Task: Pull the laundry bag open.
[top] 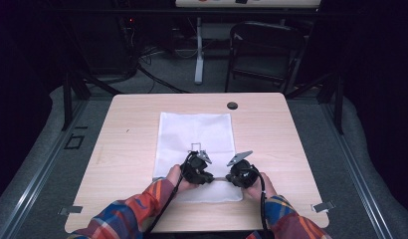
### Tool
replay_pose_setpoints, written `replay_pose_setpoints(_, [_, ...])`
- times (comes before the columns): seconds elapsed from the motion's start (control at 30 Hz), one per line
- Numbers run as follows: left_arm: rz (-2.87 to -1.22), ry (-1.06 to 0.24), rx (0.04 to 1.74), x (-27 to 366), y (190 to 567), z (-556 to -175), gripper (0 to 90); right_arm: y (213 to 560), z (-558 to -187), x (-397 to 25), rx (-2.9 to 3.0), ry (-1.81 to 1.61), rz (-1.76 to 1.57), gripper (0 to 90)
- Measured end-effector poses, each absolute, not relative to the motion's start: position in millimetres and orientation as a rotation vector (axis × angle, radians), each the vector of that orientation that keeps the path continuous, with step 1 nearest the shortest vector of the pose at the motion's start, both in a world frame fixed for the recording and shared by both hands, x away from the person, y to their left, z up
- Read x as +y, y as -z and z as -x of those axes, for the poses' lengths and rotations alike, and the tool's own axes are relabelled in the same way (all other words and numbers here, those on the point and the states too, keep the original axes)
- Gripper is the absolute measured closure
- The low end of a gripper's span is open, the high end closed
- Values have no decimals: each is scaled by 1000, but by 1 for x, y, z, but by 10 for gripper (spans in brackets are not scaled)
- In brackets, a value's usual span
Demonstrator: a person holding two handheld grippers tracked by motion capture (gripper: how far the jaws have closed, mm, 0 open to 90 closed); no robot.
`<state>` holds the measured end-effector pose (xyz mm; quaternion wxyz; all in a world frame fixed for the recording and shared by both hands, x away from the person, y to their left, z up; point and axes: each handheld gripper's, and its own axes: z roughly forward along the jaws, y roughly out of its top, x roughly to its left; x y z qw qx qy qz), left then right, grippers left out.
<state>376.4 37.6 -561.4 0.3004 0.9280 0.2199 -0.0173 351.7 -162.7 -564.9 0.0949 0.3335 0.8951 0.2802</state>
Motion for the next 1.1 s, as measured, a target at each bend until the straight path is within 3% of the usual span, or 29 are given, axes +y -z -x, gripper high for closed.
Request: replay_pose_setpoints(1.1, [-2477, 81, 688, 87, 556, -378, 816, 564, -353, -165, 2667, -826, -992, 900])
